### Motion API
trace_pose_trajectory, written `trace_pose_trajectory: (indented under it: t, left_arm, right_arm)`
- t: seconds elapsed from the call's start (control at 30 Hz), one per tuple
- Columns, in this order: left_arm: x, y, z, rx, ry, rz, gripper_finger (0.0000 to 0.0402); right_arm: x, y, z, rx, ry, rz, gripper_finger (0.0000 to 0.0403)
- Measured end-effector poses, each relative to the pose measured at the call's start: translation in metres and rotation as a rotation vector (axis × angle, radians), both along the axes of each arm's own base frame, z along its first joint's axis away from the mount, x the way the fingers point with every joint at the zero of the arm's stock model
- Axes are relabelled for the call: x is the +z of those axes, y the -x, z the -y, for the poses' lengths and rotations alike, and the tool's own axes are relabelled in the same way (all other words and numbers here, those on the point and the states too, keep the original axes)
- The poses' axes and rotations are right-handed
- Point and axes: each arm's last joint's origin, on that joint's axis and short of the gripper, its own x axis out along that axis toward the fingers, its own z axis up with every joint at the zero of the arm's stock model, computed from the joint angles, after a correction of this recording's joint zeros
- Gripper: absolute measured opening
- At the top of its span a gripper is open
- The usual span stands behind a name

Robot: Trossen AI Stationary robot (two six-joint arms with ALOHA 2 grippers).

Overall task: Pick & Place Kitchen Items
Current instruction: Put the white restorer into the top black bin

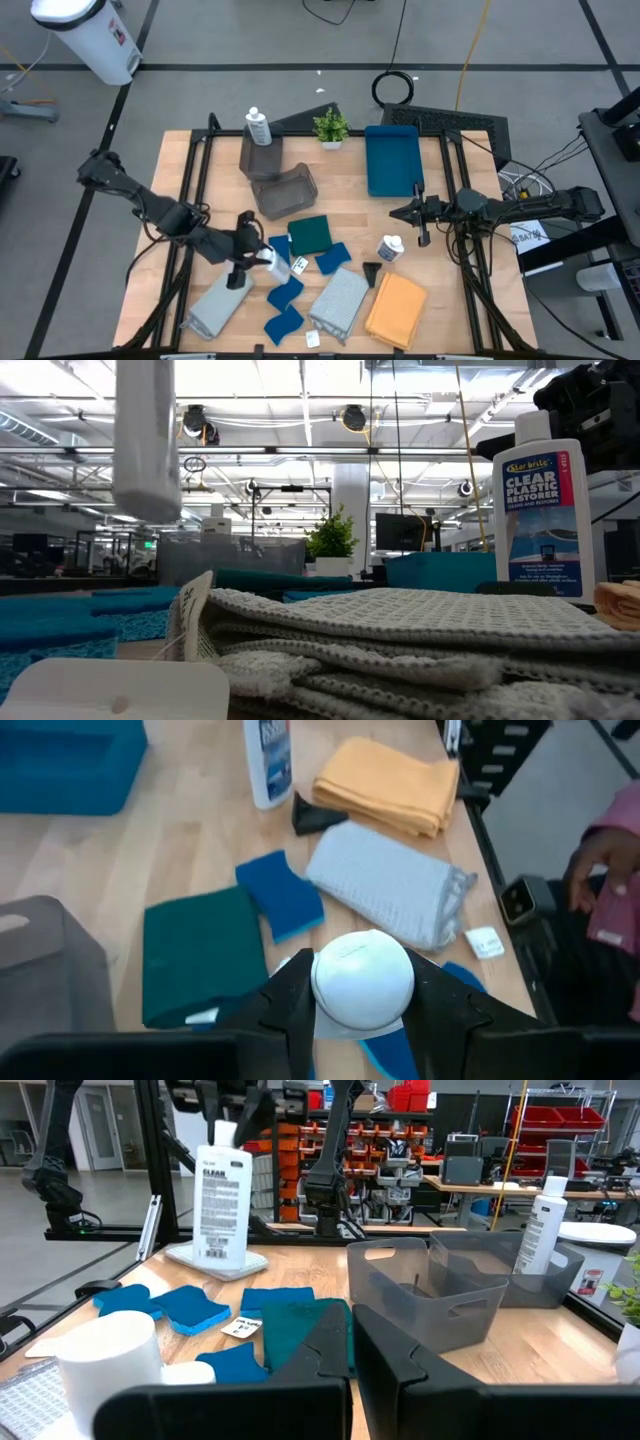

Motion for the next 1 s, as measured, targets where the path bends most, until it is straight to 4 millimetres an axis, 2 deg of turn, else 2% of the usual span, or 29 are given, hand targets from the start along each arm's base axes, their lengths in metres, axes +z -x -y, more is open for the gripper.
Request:
trace_pose_trajectory:
  t: [0.27,1.0]
  left_arm:
    - [0.016,-0.009,-0.016,0.071,0.001,0.048,0.0121]
    - [0.021,-0.027,-0.085,0.408,-0.09,0.072,0.012]
  right_arm:
    - [0.0,0.0,0.0,0.0,0.0,0.0,0.0]
    - [0.0,0.0,0.0,0.0,0.0,0.0,0.0]
